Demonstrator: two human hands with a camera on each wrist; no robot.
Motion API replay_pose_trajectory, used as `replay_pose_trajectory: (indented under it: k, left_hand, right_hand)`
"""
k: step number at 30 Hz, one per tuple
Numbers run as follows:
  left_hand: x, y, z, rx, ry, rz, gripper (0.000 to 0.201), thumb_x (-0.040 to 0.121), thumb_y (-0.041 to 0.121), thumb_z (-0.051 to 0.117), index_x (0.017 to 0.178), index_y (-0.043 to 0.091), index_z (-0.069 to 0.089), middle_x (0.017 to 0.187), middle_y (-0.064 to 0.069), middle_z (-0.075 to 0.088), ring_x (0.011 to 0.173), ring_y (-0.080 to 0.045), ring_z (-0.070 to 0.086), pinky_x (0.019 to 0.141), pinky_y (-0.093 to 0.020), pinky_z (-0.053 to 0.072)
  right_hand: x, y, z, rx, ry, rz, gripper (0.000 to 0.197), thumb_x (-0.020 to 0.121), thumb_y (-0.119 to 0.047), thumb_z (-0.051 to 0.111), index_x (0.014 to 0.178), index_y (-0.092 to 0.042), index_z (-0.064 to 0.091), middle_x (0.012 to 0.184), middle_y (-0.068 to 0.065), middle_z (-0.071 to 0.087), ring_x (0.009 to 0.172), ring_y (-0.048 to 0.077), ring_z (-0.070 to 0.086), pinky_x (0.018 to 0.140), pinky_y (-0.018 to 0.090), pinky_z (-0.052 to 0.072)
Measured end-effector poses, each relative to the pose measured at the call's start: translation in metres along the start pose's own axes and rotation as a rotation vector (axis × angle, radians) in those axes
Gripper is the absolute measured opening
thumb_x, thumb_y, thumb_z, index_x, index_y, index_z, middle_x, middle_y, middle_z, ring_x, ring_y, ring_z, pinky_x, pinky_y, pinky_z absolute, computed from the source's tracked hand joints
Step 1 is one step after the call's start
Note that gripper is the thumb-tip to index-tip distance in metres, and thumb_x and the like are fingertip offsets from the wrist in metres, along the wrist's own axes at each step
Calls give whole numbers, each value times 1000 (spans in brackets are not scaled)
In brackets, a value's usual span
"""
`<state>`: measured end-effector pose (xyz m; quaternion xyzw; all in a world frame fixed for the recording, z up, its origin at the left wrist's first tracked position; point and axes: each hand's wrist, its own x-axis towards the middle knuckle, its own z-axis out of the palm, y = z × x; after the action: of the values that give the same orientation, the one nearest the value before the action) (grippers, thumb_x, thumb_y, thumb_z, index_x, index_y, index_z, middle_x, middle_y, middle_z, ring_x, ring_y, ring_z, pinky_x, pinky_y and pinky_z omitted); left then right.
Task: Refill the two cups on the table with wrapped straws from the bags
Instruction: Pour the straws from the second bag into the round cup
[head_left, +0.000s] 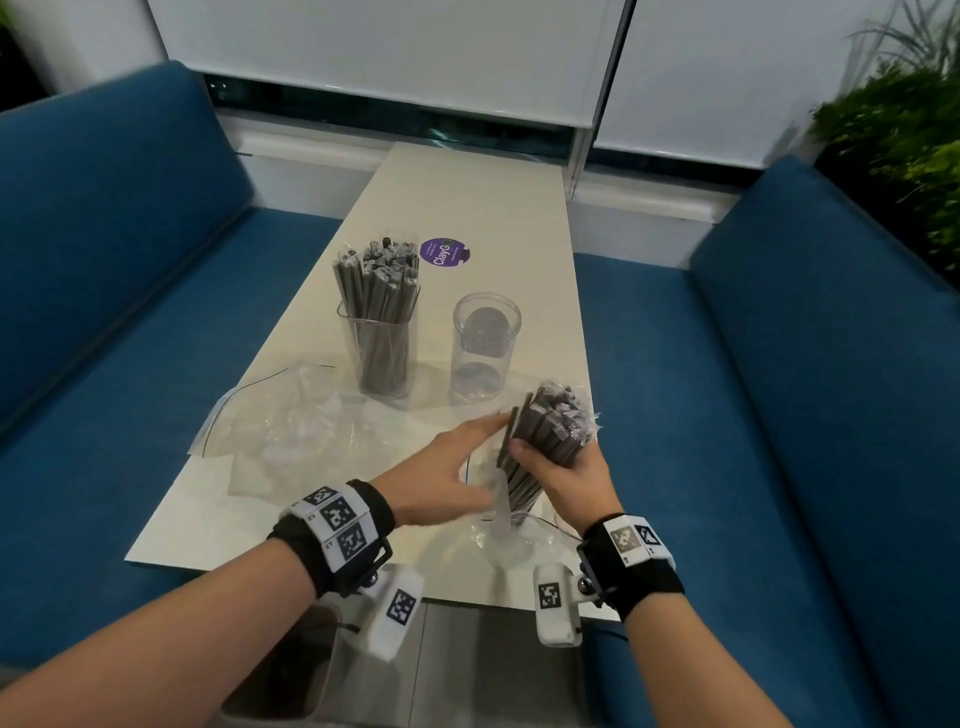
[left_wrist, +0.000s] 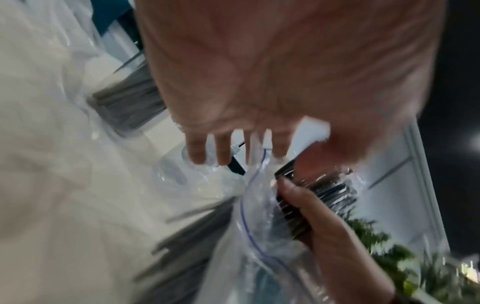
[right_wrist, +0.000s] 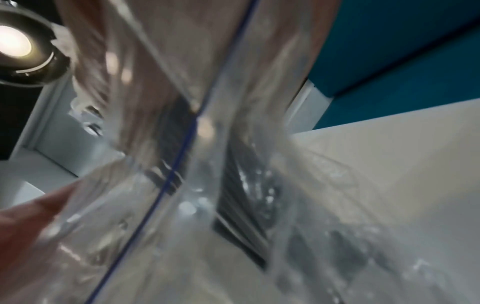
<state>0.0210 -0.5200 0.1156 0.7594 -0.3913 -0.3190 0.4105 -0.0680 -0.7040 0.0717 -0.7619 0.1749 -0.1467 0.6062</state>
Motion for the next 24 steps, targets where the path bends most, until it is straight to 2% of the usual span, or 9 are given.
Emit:
replay_pose_trajectory:
  k: [3, 6, 9, 12, 14, 16, 18, 20, 24]
  left_hand:
    - [7, -21, 14, 284, -96, -6, 130, 68, 29, 86, 165, 26, 0, 169, 10, 9, 154, -13, 15, 127, -36, 24]
    - [16, -27, 28, 266, -17, -24, 141, 58, 45, 95, 164, 21, 5, 164, 6, 15, 149, -14, 20, 126, -35, 28]
    - [16, -24, 28, 126, 206, 71, 108, 63, 32, 94, 154, 30, 35, 142, 10, 42, 129, -4, 42, 117, -31, 40]
    - [11, -14, 22, 94, 331, 99, 76, 68, 28, 93, 135, 34, 58, 124, 11, 61, 113, -8, 60, 102, -33, 51]
    - [8, -8, 18, 3, 384, 94, 49, 73, 30, 92, 112, 43, 66, 108, 17, 72, 100, 0, 68, 91, -22, 53]
    - [7, -4, 14, -53, 423, 77, 39, 74, 31, 92, 99, 47, 66, 96, 22, 73, 93, 14, 66, 83, -7, 49]
    - [10, -3, 12, -150, 464, 42, 33, 74, 22, 92, 94, 40, 72, 89, 20, 75, 83, 15, 67, 76, -5, 48]
    - [11, 2, 8, -261, 504, 20, 27, 77, 15, 89, 93, 32, 77, 84, 19, 78, 80, 11, 72, 73, -8, 53]
    - [11, 16, 4, -323, 535, 56, 24, 80, 14, 87, 96, 30, 80, 89, 16, 81, 87, 3, 76, 75, -9, 57]
  right_hand:
    - [-6, -2, 6, -14, -92, 59, 68, 89, -32, 81, 142, -18, 41, 123, -5, 69, 107, -4, 70, 94, 26, 59]
    - [-8, -8, 11, 9, -113, 80, 71, 92, -20, 77, 133, -22, 19, 125, -7, 60, 105, -5, 69, 84, 14, 56]
    - [-11, -14, 9, 1, -128, 72, 83, 87, -17, 83, 132, -27, 14, 123, -7, 60, 104, -9, 68, 90, 21, 56]
    - [-14, -20, 0, 11, -110, 38, 103, 68, -32, 95, 131, -35, 14, 129, -4, 55, 113, 8, 70, 96, 31, 58]
    - [-18, -27, -8, 86, -47, 34, 102, 57, -47, 94, 127, -36, 20, 133, 4, 49, 121, 23, 66, 98, 41, 59]
    - [-22, -30, -15, 177, -80, 45, 94, 59, -60, 89, 126, -38, 27, 134, 9, 59, 124, 31, 65, 107, 56, 52]
    - [-29, -33, -21, 225, -164, 43, 105, 55, -71, 89, 135, -35, 31, 131, 4, 70, 122, 26, 67, 108, 48, 51]
    - [-37, -34, -25, 255, -182, 4, 134, 42, -76, 89, 150, -29, 25, 143, 4, 64, 131, 22, 62, 104, 34, 50]
    - [-53, -19, -27, 200, -131, -17, 153, 34, -70, 95, 162, -38, 16, 165, -4, 36, 152, 22, 37, 120, 47, 34]
